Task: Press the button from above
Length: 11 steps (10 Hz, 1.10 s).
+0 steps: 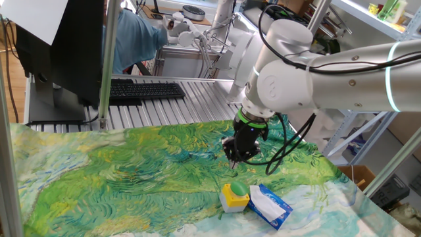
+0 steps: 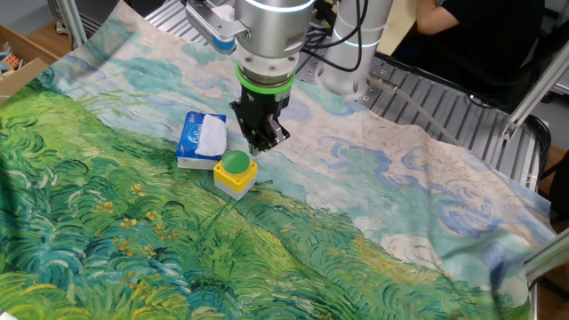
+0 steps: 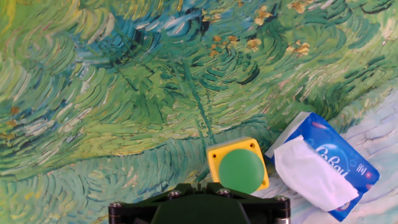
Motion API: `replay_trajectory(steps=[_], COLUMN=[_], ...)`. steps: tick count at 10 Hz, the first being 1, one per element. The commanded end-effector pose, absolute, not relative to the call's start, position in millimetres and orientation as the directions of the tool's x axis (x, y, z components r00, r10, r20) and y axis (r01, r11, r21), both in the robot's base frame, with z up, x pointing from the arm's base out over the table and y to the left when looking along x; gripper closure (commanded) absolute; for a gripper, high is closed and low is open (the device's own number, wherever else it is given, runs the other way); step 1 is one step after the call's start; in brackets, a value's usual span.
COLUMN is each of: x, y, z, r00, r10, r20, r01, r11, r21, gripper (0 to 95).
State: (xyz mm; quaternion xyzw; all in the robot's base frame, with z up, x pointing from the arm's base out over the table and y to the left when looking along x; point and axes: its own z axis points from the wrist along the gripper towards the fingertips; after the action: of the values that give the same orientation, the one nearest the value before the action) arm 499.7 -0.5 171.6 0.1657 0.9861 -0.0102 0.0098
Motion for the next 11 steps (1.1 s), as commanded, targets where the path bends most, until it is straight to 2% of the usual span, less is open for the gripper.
replay_trajectory(steps=[1,11], x=[498,477], y=[-2,-31], z=[174,163], r00=[-0.943,-0.951], r10=[0.332,0.307], r20=[-0.022,-0.024], r01=[0.332,0.307], r11=[0.943,0.952], r21=[-0.016,-0.015], gripper=[95.0,95.0])
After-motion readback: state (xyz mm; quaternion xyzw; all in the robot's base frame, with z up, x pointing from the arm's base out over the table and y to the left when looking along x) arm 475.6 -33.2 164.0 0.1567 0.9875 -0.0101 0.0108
